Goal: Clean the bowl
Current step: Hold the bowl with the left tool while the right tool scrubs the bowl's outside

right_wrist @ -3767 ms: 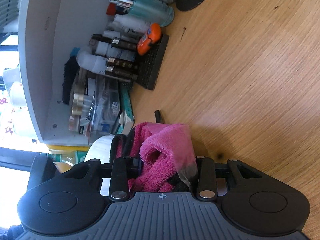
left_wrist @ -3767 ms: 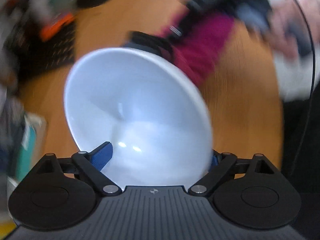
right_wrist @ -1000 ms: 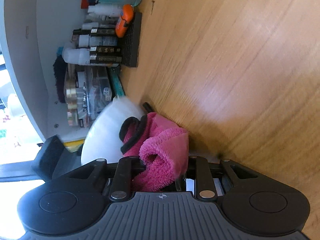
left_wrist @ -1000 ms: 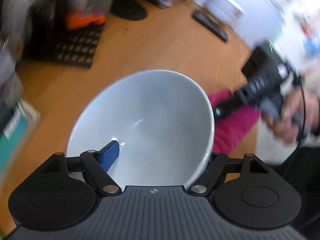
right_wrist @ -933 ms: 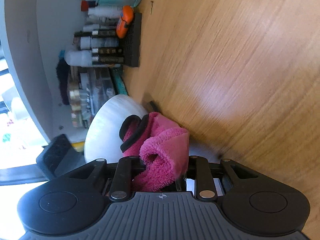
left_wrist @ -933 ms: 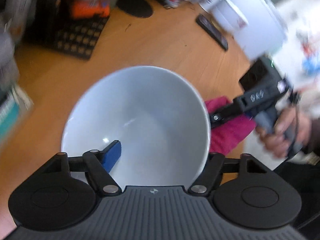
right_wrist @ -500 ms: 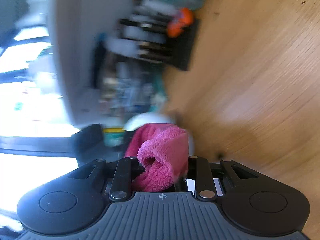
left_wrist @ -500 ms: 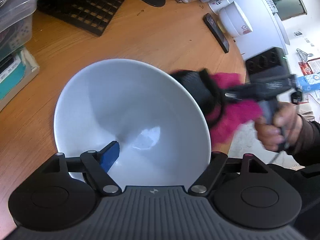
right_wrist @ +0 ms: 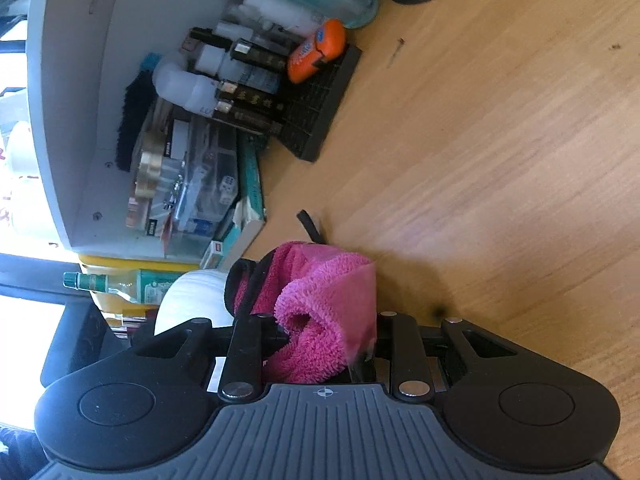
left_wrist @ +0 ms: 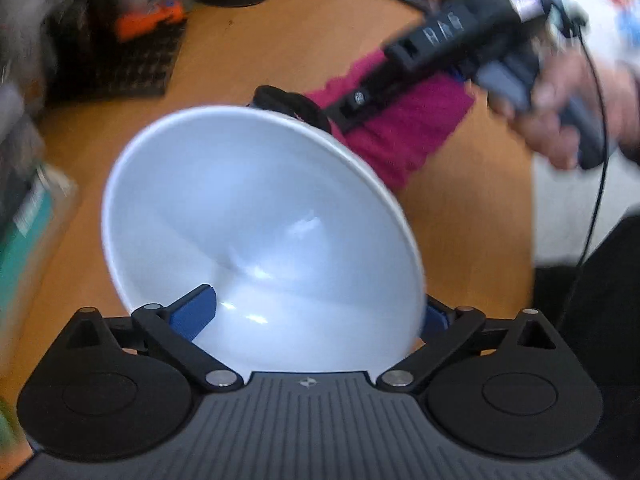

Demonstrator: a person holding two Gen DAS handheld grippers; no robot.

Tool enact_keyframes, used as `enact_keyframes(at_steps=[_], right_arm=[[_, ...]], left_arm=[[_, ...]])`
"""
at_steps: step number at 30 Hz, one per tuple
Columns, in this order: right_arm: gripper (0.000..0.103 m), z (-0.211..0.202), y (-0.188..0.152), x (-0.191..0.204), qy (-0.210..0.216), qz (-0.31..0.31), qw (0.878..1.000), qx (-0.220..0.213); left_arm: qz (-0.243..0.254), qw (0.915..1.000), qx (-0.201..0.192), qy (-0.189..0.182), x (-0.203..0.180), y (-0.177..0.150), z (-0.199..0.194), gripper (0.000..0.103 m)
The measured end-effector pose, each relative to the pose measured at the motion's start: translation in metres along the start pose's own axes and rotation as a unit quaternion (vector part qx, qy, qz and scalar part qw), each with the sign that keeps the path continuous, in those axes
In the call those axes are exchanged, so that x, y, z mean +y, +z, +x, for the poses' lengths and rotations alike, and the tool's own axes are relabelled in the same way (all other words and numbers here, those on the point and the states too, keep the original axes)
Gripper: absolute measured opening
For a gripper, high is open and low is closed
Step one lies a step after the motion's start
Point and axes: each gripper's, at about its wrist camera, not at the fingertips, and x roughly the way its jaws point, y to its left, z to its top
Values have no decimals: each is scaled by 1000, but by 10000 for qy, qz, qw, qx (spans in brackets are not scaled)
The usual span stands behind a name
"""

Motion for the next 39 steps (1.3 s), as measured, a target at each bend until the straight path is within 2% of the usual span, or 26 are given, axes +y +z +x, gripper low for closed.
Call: enact_keyframes(at_steps=[2, 5, 7, 9, 10, 11, 13, 15, 17, 19, 23, 26, 28, 30, 32, 33, 35, 38, 39], right_arm=[[29, -1, -5, 4, 86, -120, 9999, 87], [29, -4, -19, 21, 251, -711, 9962, 424], [29, -5, -29, 31, 385, -1023, 9913, 734], [29, -3, -39, 38, 476, -1206, 9866, 985], [29, -2, -46, 41, 529, -1282, 9839, 1131], [29, -1, -48, 40, 567, -1196, 9843, 1163], [29, 0, -50, 27, 670, -750, 9885, 1127], [29, -5, -46, 12, 834, -243, 9925, 860], [29, -10, -41, 5, 1007, 33, 9927, 658], [29, -7, -38, 13, 1357, 91, 9880, 729], [29, 11, -35, 36, 1506, -232, 9830, 1026], [29, 31, -22, 41, 1380, -287, 9857, 923], [29, 46, -17, 48, 919, -619, 9898, 892], [28, 59, -19, 57, 355, -1168, 9877, 974], [26, 58, -25, 59, 169, -1379, 9852, 1005], [23, 56, -30, 65, -79, -1760, 9795, 977], [22, 50, -37, 71, -301, -2192, 9710, 910], [21, 39, -54, 93, -962, -3356, 9344, 703], [21, 37, -59, 103, -1268, -3799, 9141, 626]], left_arm=[[-1046, 9907, -581, -640, 19, -4, -12, 102], [-1741, 9732, -1088, -1039, 32, -10, -29, 102], [-1862, 9698, -1187, -1037, 33, -14, -39, 103], [-1747, 9748, -1092, -854, 31, -19, -43, 103], [-1623, 9803, -931, -638, 29, -24, -41, 103], [-1477, 9856, -730, -379, 26, -29, -37, 103], [-1257, 9907, -508, -108, 24, -40, -31, 102], [-1105, 9931, -368, -107, 22, -54, -27, 101], [-894, 9950, -415, -156, 19, -68, -31, 101], [-590, 9974, -373, -158, 17, -75, -32, 101], [-297, 9991, -266, -172, 20, -82, -38, 101], [-163, 9996, -176, -117, 20, -79, -36, 101], [-192, 9996, -192, -72, 24, -78, -38, 101], [-178, 9997, -190, -28, 26, -76, -39, 101], [-85, 9998, -169, 47, 25, -75, -39, 101], [-84, 9998, -179, 61, 25, -75, -39, 101], [-126, 9997, -213, 88, 26, -75, -40, 102], [97, 9997, -47, 231, 19, -72, -37, 102], [127, 9996, -18, 240, 17, -72, -37, 102]])
